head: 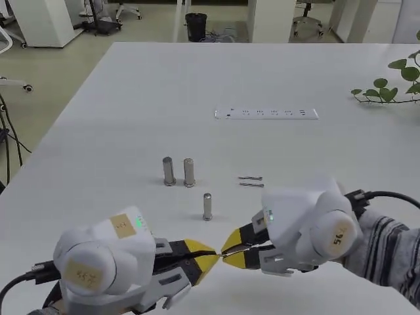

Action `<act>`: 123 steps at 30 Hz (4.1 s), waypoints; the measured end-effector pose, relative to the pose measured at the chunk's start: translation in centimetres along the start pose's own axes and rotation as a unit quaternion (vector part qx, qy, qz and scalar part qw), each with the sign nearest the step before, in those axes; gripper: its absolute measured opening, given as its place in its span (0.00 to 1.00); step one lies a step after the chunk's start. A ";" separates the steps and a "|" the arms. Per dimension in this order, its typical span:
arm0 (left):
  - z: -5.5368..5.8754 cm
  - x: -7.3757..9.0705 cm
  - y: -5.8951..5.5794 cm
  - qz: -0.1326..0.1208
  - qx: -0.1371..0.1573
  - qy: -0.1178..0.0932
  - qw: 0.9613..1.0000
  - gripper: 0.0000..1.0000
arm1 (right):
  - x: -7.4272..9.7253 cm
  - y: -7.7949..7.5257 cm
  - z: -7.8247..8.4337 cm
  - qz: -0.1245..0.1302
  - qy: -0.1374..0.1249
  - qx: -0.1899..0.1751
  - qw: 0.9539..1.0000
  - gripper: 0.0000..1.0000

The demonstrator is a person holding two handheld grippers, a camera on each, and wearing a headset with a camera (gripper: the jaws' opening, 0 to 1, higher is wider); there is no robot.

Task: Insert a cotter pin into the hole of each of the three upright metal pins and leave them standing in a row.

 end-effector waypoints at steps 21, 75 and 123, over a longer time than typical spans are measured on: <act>0.5 0.1 0.7 -0.044 0.021 0.001 0.999 0.03 | 0.3 -0.5 0.3 0.017 0.017 -0.014 1.000 0.00; 2.2 -6.2 8.9 -0.214 0.119 0.006 0.970 0.23 | -2.8 -8.7 5.0 0.120 0.130 -0.124 0.976 0.00; 2.8 -8.9 9.5 -0.239 0.136 0.026 0.961 0.05 | -4.3 -9.6 3.0 0.104 0.114 -0.098 0.983 0.00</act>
Point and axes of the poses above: the centre of the closed fingertips' face, and the gripper's own axes: x roughly backward along the fingers, y roughly to its left, z roughly out of its underside, the point moved 8 cm from there along x, roughly backward along the fingers, and after that the axes turned 4 degrees about z, right-handed, at the moved point
